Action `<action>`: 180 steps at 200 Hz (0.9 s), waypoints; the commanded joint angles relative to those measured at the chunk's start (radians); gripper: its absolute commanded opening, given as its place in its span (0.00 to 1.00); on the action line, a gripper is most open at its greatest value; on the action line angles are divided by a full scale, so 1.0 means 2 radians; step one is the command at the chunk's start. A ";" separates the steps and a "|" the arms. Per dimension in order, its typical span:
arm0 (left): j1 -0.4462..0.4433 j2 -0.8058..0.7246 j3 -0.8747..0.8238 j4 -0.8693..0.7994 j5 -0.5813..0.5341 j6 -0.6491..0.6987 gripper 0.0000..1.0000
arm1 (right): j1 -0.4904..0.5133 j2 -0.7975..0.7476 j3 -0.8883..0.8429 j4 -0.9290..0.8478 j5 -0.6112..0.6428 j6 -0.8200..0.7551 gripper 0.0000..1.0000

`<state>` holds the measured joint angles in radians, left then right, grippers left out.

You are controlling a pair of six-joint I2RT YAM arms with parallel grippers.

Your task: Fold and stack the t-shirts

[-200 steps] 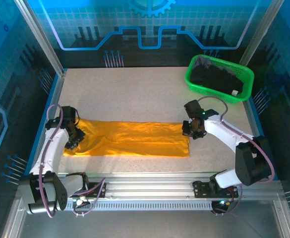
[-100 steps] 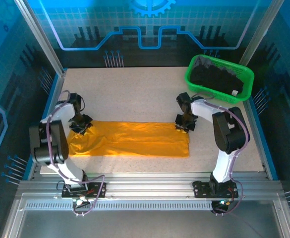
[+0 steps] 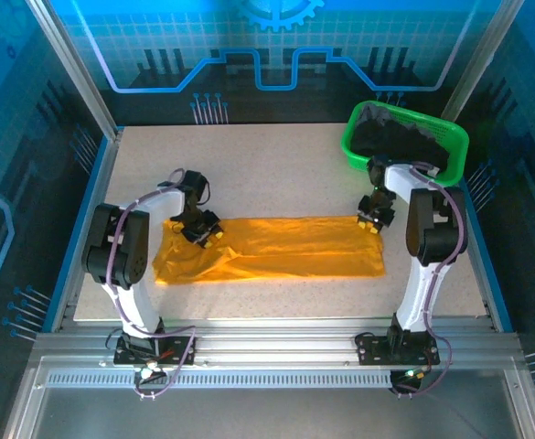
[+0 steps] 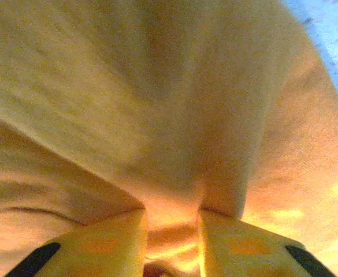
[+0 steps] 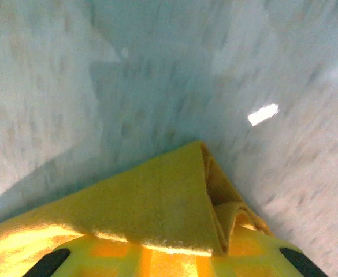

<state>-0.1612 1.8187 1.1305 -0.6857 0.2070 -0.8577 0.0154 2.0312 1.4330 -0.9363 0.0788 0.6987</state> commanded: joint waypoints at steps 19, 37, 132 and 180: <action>0.003 -0.052 0.081 -0.085 -0.092 0.035 0.40 | -0.001 0.005 0.037 0.008 0.009 -0.063 0.28; 0.002 -0.101 0.055 -0.111 -0.107 0.047 0.35 | 0.022 -0.046 0.015 0.023 0.007 -0.071 0.33; 0.053 -0.270 -0.216 0.003 -0.011 -0.027 0.41 | 0.183 -0.148 -0.134 0.167 -0.143 -0.051 0.38; 0.058 -0.250 -0.229 0.064 -0.019 -0.011 0.37 | 0.177 -0.116 -0.128 0.155 -0.161 -0.065 0.38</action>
<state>-0.0547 1.3083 0.6964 -0.6552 0.1390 -0.8852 0.3775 1.7744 1.1641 -0.6273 -0.1898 0.5850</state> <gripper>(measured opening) 0.389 0.379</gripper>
